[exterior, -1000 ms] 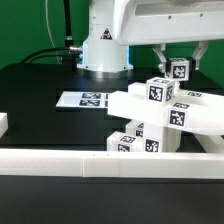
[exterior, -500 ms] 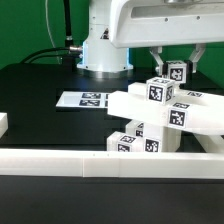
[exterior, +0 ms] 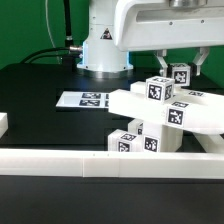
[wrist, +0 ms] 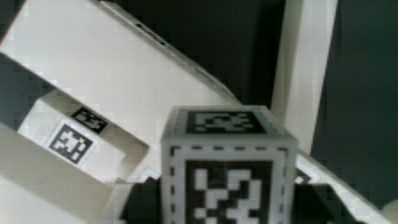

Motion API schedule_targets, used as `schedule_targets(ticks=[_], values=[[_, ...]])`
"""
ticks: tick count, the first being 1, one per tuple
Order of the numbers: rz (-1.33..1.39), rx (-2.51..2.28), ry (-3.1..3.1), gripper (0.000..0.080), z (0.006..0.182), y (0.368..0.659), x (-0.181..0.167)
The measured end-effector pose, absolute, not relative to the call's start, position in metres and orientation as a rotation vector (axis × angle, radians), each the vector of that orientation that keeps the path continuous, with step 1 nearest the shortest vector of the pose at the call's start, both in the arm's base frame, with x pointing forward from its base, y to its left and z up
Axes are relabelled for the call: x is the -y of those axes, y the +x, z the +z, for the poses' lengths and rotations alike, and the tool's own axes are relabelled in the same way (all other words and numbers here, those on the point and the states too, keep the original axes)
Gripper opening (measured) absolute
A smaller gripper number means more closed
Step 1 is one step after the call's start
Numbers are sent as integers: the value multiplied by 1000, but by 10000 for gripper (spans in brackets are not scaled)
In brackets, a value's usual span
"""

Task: Assemble chair

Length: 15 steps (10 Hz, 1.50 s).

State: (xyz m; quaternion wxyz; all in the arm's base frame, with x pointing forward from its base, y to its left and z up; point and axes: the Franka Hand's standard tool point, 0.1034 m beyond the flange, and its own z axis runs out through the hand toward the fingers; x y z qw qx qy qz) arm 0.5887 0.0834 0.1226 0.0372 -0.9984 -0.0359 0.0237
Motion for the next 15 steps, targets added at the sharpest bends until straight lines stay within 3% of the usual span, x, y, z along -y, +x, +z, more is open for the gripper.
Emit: schedule_targets(ticks=[7, 9, 10, 12, 15], values=[[41, 137, -3064, 285, 121, 591, -80], [41, 137, -3064, 573, 121, 591, -80], [41, 137, -3064, 573, 121, 591, -80], [0, 129, -3063, 647, 129, 590, -78], [-102, 110, -3067, 648, 127, 586, -74]])
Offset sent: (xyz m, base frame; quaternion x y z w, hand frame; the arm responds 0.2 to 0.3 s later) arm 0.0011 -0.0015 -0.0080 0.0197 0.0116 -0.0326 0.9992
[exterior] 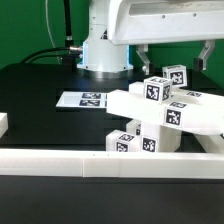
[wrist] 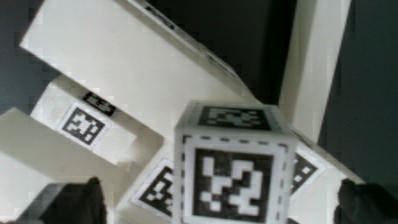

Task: Assemble chair

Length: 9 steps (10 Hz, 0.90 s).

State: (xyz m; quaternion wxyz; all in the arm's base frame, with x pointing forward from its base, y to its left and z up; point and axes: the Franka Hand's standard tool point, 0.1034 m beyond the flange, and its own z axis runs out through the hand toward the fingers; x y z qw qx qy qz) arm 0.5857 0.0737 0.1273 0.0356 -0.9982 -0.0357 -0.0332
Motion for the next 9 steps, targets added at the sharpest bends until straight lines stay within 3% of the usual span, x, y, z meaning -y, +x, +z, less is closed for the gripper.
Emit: schedule_targets(ticks=[4, 6, 7, 8, 9], values=[[-81, 115, -3068, 648, 122, 584, -76], [-82, 116, -3069, 392, 122, 584, -76], [-83, 116, -3069, 392, 122, 584, -76], [-83, 116, -3069, 284, 122, 584, -76], [-83, 114, -3069, 284, 122, 584, -76]])
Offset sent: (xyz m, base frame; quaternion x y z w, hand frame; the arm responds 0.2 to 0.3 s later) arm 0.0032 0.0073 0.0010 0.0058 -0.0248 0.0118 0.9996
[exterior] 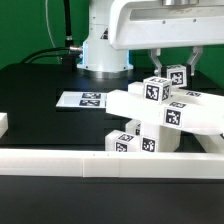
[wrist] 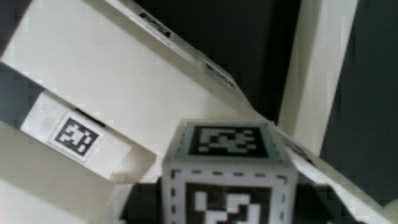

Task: Assemble chair

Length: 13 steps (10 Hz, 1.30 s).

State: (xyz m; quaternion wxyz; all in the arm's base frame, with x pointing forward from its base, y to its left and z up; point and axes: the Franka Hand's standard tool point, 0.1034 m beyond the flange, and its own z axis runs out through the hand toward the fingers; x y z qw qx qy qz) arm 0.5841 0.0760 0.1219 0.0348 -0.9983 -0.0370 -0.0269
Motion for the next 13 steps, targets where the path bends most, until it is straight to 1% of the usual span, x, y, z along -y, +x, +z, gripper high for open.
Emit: schedule_targets(ticks=[3, 10, 13], values=[[-80, 29, -3069, 284, 122, 584, -76], [-36, -856, -2904, 285, 121, 584, -78], [-22, -1069, -2820, 294, 121, 585, -80]])
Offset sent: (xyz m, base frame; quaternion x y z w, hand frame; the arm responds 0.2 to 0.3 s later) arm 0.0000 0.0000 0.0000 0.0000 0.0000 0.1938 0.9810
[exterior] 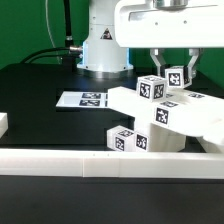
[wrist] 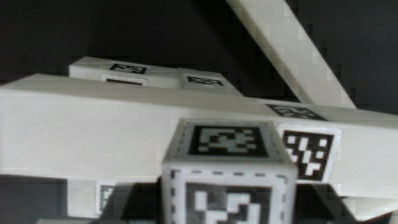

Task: Assemble chair

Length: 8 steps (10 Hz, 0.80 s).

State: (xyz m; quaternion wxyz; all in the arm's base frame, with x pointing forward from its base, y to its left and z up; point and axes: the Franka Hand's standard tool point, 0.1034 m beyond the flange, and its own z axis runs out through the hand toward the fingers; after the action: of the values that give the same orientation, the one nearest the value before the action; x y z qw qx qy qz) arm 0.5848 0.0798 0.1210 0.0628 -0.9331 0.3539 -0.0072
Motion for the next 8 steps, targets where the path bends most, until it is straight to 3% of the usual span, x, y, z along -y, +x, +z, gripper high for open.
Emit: schedule_targets(ticks=[1, 2, 3, 4, 8], values=[[-23, -1050, -2827, 294, 121, 585, -80], [-20, -1037, -2833, 494, 121, 584, -80], [-10, -962, -2862, 494, 122, 584, -81], [-11, -945, -2868, 615, 122, 584, -86], [-17, -836, -2902, 648, 122, 583, -87]])
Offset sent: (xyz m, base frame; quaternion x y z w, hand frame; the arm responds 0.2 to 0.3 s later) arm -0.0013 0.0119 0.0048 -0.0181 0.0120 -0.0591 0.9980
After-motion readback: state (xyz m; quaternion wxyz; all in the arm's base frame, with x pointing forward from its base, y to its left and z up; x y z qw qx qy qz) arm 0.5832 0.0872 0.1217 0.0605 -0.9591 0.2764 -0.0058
